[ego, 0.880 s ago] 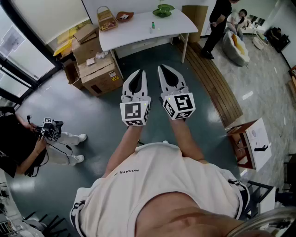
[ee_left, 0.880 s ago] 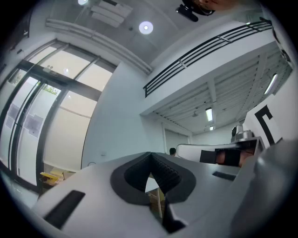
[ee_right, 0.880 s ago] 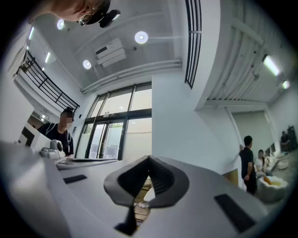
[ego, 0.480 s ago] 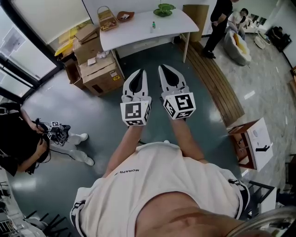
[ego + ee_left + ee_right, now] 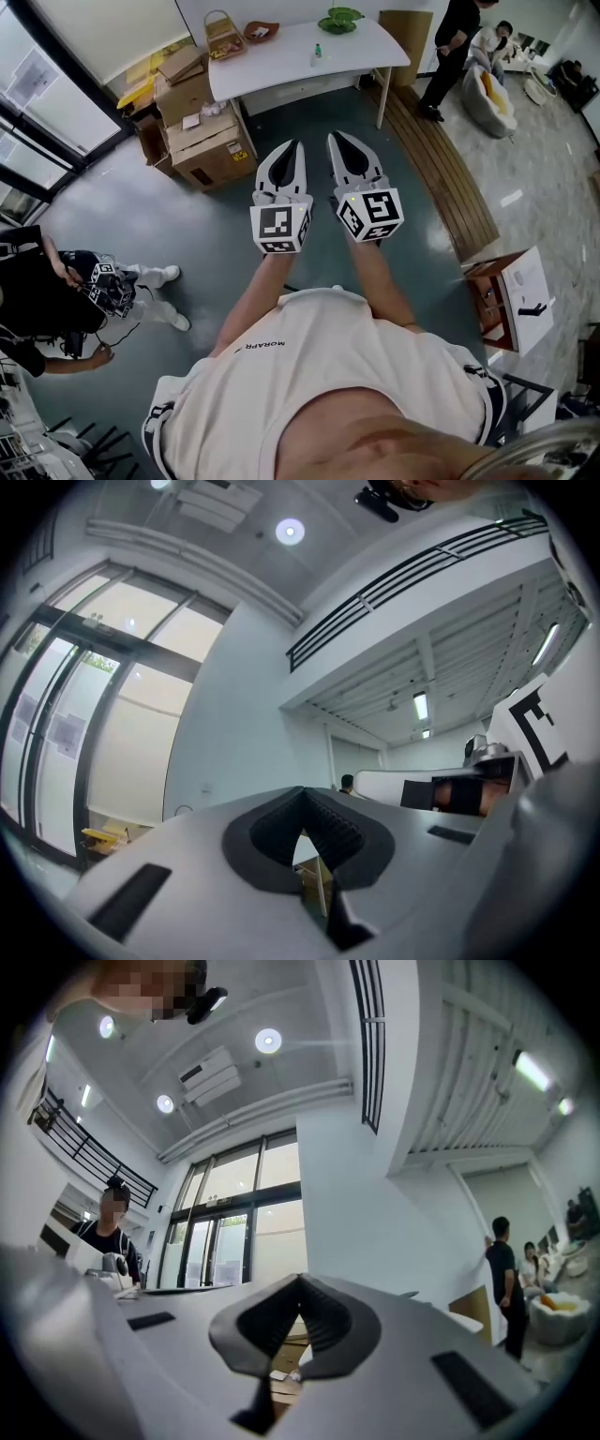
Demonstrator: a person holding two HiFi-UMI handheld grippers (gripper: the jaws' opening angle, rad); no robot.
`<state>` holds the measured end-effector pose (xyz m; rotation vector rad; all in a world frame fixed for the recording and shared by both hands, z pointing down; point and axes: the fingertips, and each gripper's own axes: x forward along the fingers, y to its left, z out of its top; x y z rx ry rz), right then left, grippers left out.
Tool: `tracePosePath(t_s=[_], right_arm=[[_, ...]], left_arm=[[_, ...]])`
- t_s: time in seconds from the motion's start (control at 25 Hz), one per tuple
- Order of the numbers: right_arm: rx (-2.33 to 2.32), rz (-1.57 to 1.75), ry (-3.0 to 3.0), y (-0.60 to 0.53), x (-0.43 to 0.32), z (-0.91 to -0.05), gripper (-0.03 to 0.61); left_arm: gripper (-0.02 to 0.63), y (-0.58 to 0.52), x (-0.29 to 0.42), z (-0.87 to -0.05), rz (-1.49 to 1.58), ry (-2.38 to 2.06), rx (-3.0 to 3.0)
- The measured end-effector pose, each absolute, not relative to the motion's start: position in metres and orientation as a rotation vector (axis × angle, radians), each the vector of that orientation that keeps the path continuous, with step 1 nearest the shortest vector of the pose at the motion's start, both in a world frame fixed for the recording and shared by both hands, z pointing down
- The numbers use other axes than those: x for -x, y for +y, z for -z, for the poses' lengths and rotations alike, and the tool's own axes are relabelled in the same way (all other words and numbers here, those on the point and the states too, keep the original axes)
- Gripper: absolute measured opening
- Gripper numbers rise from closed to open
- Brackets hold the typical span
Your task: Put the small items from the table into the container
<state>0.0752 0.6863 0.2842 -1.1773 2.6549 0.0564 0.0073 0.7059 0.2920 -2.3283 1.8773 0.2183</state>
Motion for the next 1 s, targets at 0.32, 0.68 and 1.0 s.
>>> tracePosePath(t_s=[0.32,0.68,1.0], right_arm=[[1.148,-0.040,2.662,0.664,-0.108,-0.286,0.011],[1.118,-0.029,2.680,0.643,-0.144,-0.288,0.011],[1.129,-0.012,2.676,0.613,-0.147,-0.296,0.011]], left_arm=[[0.005,0.684,-0.038,-0.295,-0.206,1.906,2.314],[0.005,0.670,-0.081,-0.299,-0.132,1.917,2.278],[0.005,0.640,-0.085,-0.311,-0.121,1.924,2.306]])
